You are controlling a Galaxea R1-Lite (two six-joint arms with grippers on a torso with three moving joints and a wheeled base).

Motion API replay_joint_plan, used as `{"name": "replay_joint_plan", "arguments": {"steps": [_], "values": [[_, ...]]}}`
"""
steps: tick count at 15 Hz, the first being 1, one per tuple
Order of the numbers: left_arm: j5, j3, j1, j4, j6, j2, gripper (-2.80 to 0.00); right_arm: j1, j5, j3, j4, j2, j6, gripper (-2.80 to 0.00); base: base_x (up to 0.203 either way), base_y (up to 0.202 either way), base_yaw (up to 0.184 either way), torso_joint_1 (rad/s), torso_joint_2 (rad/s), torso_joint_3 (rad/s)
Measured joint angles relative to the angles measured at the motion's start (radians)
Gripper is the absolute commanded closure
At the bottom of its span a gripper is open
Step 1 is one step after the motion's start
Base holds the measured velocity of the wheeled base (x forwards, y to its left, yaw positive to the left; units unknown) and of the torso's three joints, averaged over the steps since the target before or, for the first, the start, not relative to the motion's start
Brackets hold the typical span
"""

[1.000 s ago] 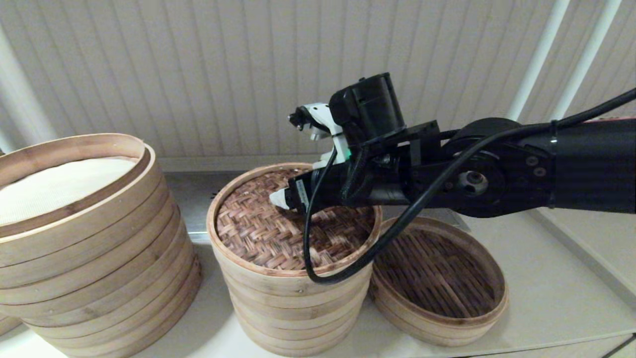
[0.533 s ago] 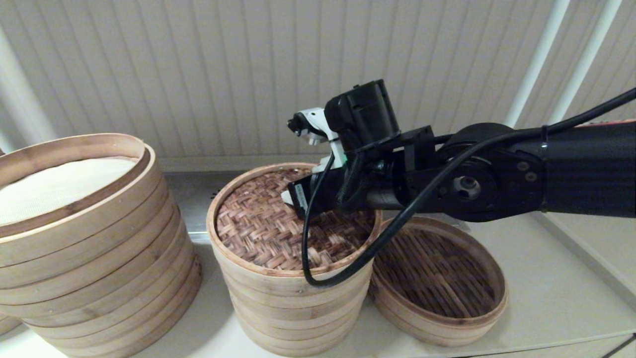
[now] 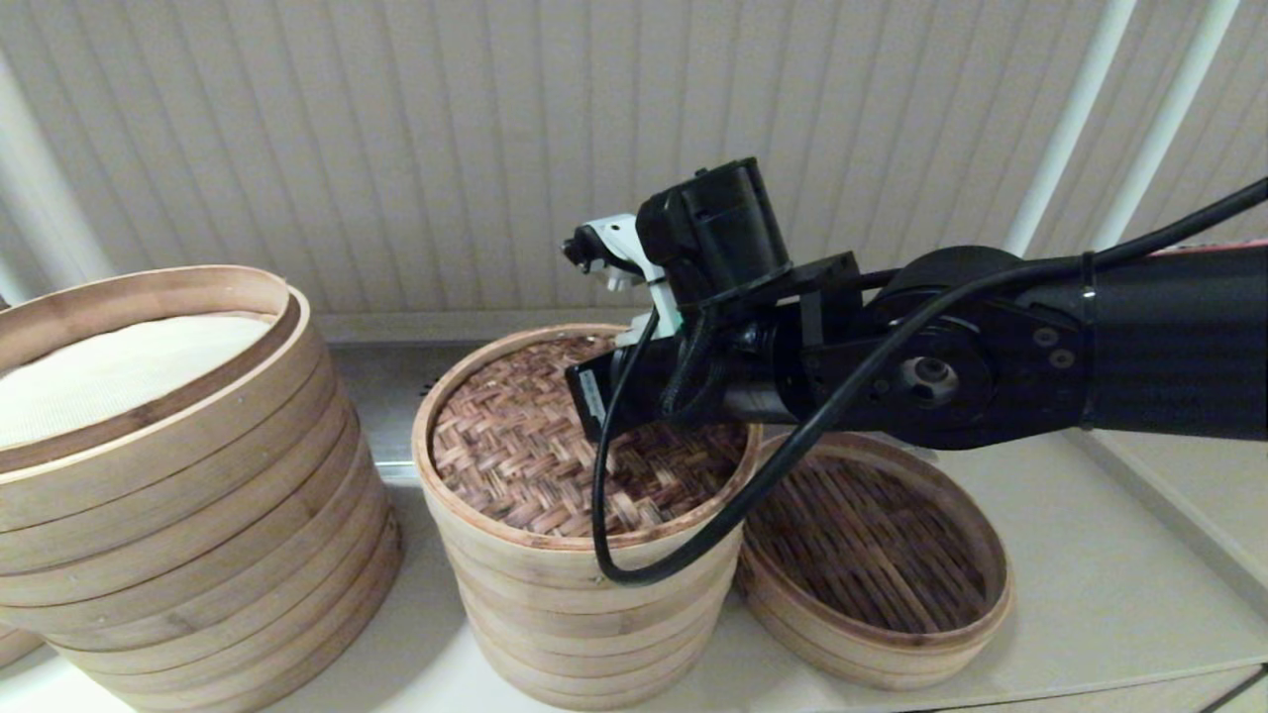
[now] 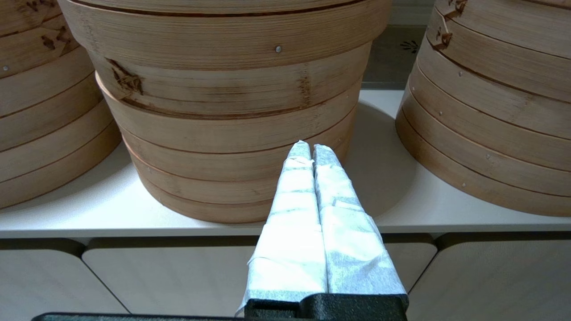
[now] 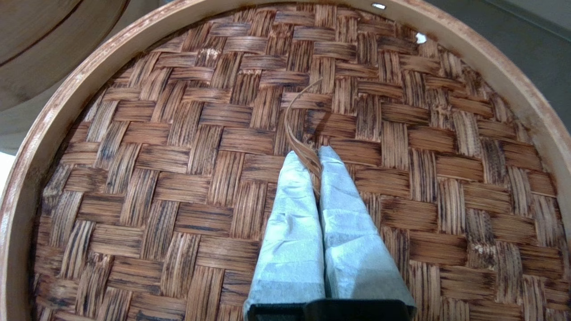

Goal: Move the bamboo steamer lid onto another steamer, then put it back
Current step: Pick up the steamer, then put the steamer

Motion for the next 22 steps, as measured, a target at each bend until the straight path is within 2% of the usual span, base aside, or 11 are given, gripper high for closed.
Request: {"name": "replay_joint_plan", "arguments": {"steps": [6, 14, 19, 22], "values": [[0.0, 0.0, 0.0, 0.0, 0.0, 0.0, 0.0, 0.002, -0.033, -0.012, 0.003, -0.044, -0.024, 0.0, 0.0, 0.0, 0.0, 0.0, 0.0, 0.0], [0.0, 0.0, 0.0, 0.0, -0.001, 0.0, 0.0, -0.013, -0.034, 0.026, 0.01, -0.15, -0.032, 0.0, 0.0, 0.0, 0.0, 0.0, 0.0, 0.0], [0.0, 0.0, 0.0, 0.0, -0.001, 0.0, 0.0, -0.106, -0.033, 0.158, 0.01, -0.283, -0.039, 0.0, 0.0, 0.0, 0.0, 0.0, 0.0, 0.0], [-0.001, 0.0, 0.0, 0.0, -0.001, 0.0, 0.0, -0.193, -0.025, 0.25, 0.01, -0.376, -0.039, 0.0, 0.0, 0.0, 0.0, 0.0, 0.0, 0.0]]}}
